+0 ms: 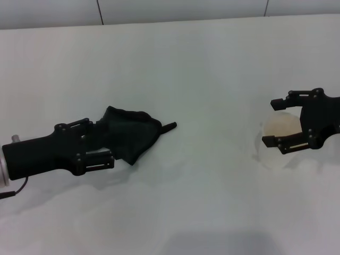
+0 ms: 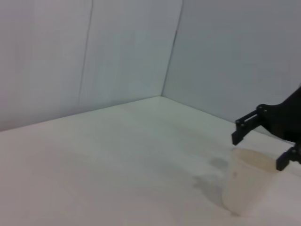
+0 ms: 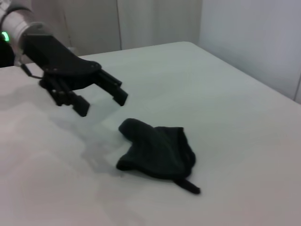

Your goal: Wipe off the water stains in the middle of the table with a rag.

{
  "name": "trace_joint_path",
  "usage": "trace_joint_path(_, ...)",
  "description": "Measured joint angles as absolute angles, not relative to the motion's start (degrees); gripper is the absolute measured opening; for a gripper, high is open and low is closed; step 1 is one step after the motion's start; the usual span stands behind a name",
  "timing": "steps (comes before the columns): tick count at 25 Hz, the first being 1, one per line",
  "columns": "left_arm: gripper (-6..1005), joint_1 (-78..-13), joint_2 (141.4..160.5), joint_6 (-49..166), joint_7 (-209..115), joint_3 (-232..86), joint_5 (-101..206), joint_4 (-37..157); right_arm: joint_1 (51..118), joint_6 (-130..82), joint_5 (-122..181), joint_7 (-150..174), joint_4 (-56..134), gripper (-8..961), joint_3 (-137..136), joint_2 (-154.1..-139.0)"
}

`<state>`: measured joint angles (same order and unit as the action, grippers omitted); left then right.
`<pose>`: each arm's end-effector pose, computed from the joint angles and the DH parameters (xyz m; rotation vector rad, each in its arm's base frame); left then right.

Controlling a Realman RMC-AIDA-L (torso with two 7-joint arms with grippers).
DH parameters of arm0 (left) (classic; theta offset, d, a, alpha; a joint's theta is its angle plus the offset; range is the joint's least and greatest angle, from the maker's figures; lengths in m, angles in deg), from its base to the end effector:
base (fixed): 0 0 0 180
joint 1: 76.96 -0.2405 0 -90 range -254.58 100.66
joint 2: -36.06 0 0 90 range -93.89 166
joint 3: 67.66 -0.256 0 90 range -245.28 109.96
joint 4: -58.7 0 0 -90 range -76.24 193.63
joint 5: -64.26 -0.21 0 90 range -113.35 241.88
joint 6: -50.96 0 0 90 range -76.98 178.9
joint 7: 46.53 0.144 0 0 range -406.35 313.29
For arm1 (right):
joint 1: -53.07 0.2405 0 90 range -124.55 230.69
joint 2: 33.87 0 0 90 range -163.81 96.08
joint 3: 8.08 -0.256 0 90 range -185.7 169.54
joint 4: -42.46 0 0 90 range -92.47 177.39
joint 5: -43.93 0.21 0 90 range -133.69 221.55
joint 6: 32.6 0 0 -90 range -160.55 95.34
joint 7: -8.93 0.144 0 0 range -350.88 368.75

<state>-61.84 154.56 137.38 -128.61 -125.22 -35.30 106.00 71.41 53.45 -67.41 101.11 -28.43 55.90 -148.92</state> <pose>-0.2870 0.2829 0.0022 -2.6751 -0.6988 -0.7030 0.2374 0.3211 0.0476 -2.7937 0.2912 0.2577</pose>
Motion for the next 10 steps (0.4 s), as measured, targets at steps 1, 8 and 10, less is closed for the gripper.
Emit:
trace_joint_path(1, 860, -61.7, 154.54, 137.4, -128.7, -125.0, -35.7, 105.9, 71.5, 54.0, -67.4, 101.0, -28.5, 869, 55.9, -148.92)
trace_joint_path(8, 860, -60.6, 154.51, 137.1, -130.5, -124.9, -38.5, 105.8, 71.3, 56.1, -67.2, 100.8, -28.9, 869, 55.9, -148.91)
trace_joint_path(10, 860, -60.6, 154.50, 137.1, -130.7, -124.9, -38.7, 105.8, 71.2, 56.2, -67.1, 100.8, -28.9, 869, 55.9, -148.92)
